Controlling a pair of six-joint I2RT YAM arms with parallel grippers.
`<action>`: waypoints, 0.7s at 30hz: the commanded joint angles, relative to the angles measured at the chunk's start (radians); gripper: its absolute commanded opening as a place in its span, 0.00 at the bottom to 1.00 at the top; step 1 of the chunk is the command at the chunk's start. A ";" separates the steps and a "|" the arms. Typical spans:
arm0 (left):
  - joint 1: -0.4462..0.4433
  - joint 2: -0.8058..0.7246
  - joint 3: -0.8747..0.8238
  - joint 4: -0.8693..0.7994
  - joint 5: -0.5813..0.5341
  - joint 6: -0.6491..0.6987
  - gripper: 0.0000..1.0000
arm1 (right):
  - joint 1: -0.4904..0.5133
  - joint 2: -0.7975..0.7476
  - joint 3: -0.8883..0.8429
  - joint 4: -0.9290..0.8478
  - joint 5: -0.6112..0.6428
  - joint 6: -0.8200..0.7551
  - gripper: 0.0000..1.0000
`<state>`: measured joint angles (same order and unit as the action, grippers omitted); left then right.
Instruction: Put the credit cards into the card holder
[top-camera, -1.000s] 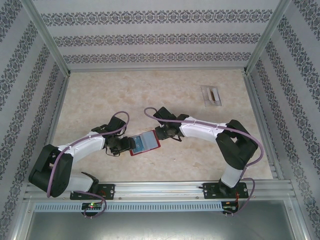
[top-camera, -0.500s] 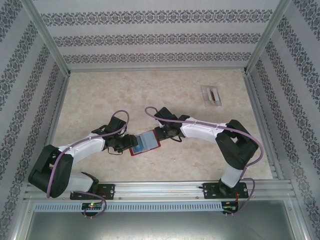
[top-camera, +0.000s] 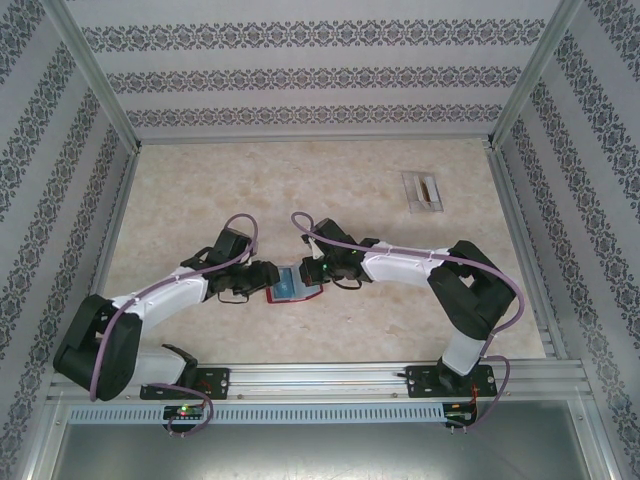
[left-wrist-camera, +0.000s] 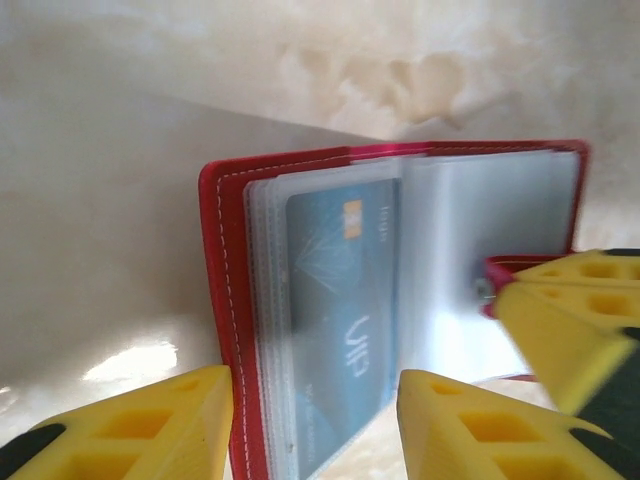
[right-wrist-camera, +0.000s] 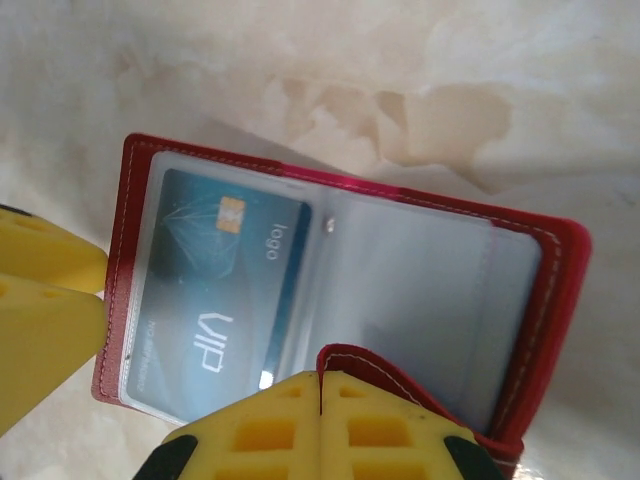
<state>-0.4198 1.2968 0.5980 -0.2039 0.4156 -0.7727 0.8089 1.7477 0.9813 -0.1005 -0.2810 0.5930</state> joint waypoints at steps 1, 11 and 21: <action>-0.012 -0.043 0.016 0.111 0.038 -0.032 0.47 | 0.004 0.018 -0.037 0.112 -0.085 0.057 0.00; -0.060 0.020 0.005 0.244 0.077 -0.100 0.46 | -0.023 0.054 -0.094 0.252 -0.151 0.114 0.00; -0.118 0.130 0.061 0.251 0.029 -0.108 0.46 | -0.145 0.037 -0.205 0.383 -0.201 0.147 0.00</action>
<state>-0.5312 1.4143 0.6384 0.0463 0.4862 -0.8734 0.7147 1.8069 0.8215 0.2375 -0.4625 0.7269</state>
